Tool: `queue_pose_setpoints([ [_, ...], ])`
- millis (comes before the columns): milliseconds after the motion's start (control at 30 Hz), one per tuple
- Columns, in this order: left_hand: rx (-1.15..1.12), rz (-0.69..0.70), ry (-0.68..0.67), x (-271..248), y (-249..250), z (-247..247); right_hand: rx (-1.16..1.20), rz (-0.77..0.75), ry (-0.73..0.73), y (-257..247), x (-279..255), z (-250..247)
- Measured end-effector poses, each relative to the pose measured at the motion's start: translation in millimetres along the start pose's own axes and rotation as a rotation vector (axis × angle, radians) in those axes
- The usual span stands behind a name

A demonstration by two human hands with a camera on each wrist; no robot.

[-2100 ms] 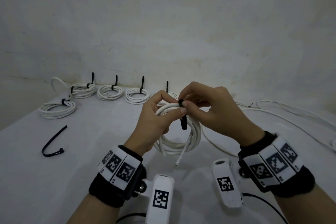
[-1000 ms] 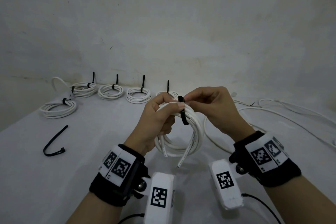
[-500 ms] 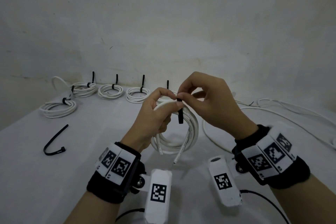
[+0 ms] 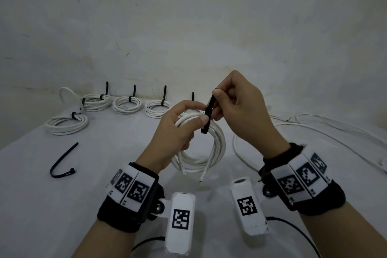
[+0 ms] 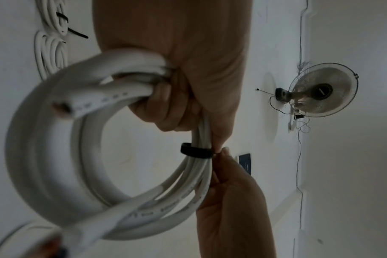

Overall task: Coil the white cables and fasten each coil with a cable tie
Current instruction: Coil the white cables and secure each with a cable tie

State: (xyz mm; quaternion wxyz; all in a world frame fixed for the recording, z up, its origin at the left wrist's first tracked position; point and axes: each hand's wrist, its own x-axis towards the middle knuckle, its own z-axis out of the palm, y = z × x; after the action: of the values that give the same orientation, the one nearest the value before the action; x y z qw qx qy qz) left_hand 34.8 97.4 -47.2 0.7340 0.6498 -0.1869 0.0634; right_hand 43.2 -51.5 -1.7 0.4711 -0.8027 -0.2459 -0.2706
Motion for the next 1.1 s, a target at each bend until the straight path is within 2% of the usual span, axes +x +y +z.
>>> queue_pose_setpoints([
  [100,-0.002,-0.023,-0.025,-1,0,1,-0.026,0.009,-0.056,-1,3,-4],
  [233,-0.011,-0.033,-0.081,-3,2,3,0.001,0.051,-0.038,1,6,-7],
  [333,0.005,-0.022,-0.054,-2,1,1,0.068,0.023,-0.066,4,4,-3],
  [433,-0.011,-0.022,-0.001,-1,-1,2,-0.005,-0.048,-0.111,7,3,0],
  [700,-0.030,-0.046,-0.051,-1,-5,4,0.030,-0.022,0.092,22,9,3],
  [900,-0.009,-0.014,0.059,4,-7,-3,0.213,0.028,0.130,27,9,17],
  [967,-0.058,-0.018,0.118,6,-9,-6,0.194,0.052,0.036,27,6,22],
  [1067,-0.158,-0.029,0.222,10,-9,-12,0.237,0.172,-0.181,24,-4,33],
  [1100,-0.172,-0.026,0.236,11,-8,-13,0.274,0.176,-0.194,23,-7,38],
])
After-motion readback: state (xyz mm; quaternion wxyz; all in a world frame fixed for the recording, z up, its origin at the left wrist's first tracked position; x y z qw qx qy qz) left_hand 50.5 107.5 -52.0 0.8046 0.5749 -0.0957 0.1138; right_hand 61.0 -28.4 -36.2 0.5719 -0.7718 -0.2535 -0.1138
